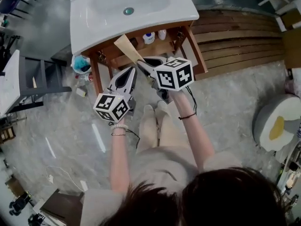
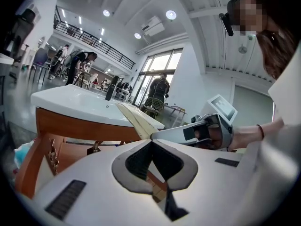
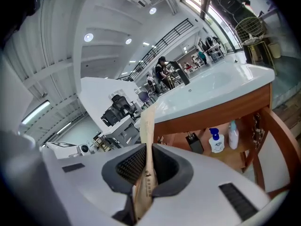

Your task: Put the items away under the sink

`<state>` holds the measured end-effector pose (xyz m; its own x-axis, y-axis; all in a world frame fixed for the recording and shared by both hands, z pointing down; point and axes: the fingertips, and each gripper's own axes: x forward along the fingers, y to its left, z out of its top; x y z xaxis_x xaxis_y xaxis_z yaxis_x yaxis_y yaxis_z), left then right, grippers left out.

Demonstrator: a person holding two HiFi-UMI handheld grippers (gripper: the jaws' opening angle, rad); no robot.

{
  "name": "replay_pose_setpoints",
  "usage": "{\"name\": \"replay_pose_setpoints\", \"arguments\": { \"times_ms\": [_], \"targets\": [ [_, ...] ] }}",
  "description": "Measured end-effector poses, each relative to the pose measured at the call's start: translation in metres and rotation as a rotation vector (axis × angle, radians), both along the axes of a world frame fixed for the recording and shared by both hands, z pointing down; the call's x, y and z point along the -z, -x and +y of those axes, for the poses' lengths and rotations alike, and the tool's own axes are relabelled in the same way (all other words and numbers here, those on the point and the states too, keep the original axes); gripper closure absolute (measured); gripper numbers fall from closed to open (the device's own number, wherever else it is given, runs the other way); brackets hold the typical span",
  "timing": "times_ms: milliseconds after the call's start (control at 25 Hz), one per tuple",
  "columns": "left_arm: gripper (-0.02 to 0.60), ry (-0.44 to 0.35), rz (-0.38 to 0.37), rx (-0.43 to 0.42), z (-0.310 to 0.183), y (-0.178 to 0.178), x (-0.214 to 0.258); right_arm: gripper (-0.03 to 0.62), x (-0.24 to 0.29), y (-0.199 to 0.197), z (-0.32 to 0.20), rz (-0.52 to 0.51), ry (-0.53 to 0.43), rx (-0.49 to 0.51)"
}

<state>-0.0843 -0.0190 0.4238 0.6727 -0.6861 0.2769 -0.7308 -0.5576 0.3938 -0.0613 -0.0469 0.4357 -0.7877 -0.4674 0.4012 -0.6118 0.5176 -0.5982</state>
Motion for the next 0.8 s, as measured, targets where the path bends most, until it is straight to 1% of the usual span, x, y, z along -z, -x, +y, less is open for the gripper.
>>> {"name": "replay_pose_setpoints", "arguments": {
  "times_ms": [160, 320, 520, 640, 720, 800],
  "targets": [
    [0.578, 0.010, -0.004, 0.008, -0.003, 0.006, -0.020, 0.546, -0.023, 0.006, -0.002, 0.007, 0.016, 0.033],
    [0.579, 0.022, -0.014, 0.023, -0.011, 0.014, -0.050, 0.546, -0.048, 0.013, -0.007, 0.017, 0.021, 0.060],
    [0.580, 0.042, -0.019, 0.027, -0.013, 0.020, -0.086, 0.546, -0.088, 0.010, -0.008, 0.035, 0.052, 0.081],
    [0.578, 0.056, -0.014, 0.050, -0.018, 0.028, -0.108, 0.546, -0.107, 0.018, -0.009, 0.039, 0.060, 0.110],
    [0.578, 0.056, -0.012, 0.066, -0.025, 0.034, -0.120, 0.546, -0.118, 0.027, -0.013, 0.051, 0.060, 0.137],
    [0.578, 0.051, -0.018, 0.069, -0.031, 0.037, -0.129, 0.546, -0.129, 0.032, -0.020, 0.062, 0.056, 0.144]
  ]
}}
